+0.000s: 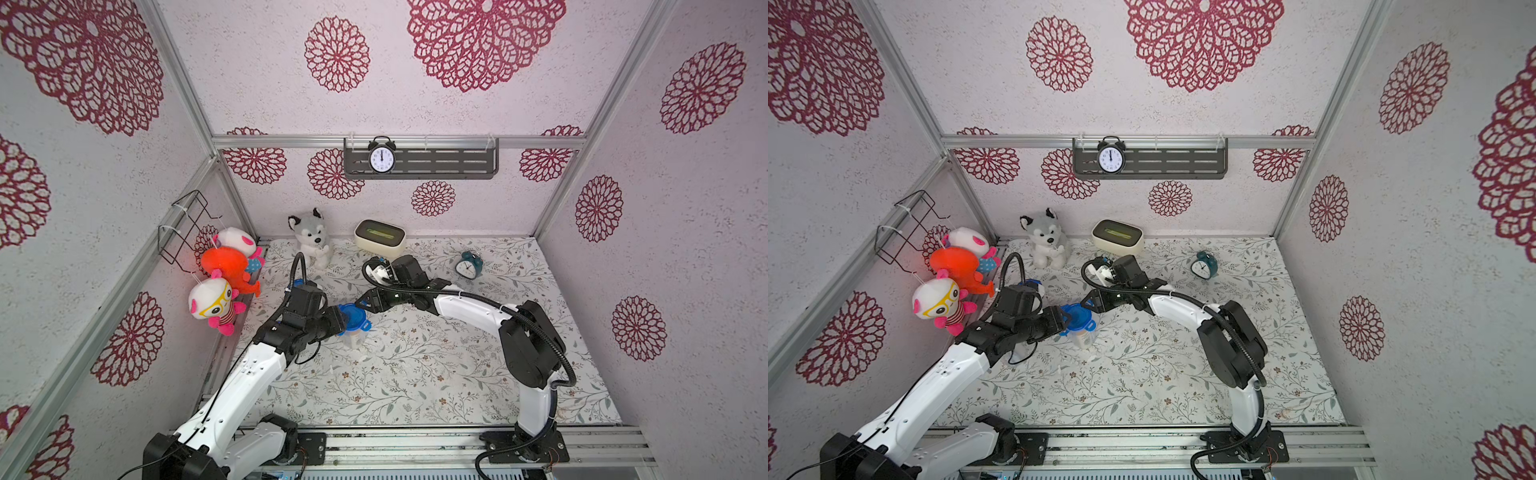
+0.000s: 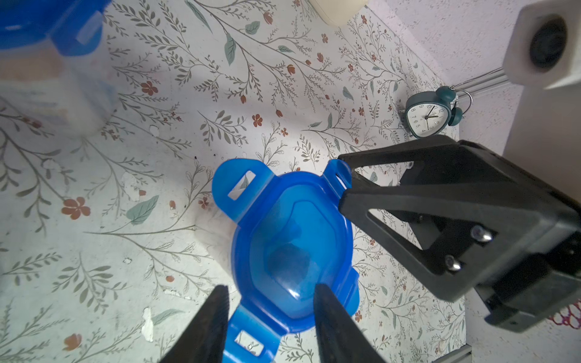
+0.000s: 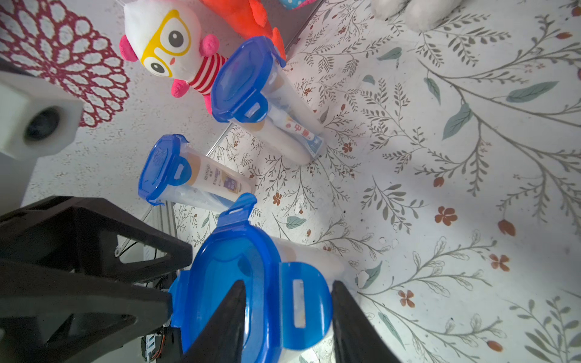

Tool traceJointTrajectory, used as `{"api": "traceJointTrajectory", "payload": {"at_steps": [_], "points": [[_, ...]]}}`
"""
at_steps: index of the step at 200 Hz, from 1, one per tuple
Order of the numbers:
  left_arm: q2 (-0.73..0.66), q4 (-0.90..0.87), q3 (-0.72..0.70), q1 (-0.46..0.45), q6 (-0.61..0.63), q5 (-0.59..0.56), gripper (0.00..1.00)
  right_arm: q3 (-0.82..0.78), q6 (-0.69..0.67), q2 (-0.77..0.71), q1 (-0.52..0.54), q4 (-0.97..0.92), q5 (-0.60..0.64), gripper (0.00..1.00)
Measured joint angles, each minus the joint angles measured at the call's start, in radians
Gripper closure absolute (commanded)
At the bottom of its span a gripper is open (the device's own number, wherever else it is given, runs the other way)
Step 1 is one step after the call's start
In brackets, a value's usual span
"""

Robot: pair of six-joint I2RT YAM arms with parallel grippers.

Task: Pack away toiletry kits
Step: Close the lid on the container.

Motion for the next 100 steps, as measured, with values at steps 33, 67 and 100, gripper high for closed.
{"api": "traceJointTrajectory", "payload": {"at_steps": [33,67,100], "points": [[0.017,-0.012,0.002,0.0,0.012,-0.045,0.41,-0.061,-0.024,-0.053,0.0,0.021,0.098,0.3],[0.037,-0.021,0.012,-0.002,0.034,-0.077,0.32,-0.159,-0.044,-0.178,-0.008,0.05,0.204,0.01],[0.04,-0.019,0.045,-0.002,0.08,-0.094,0.29,-0.246,-0.066,-0.277,-0.005,0.105,0.264,0.01]]}}
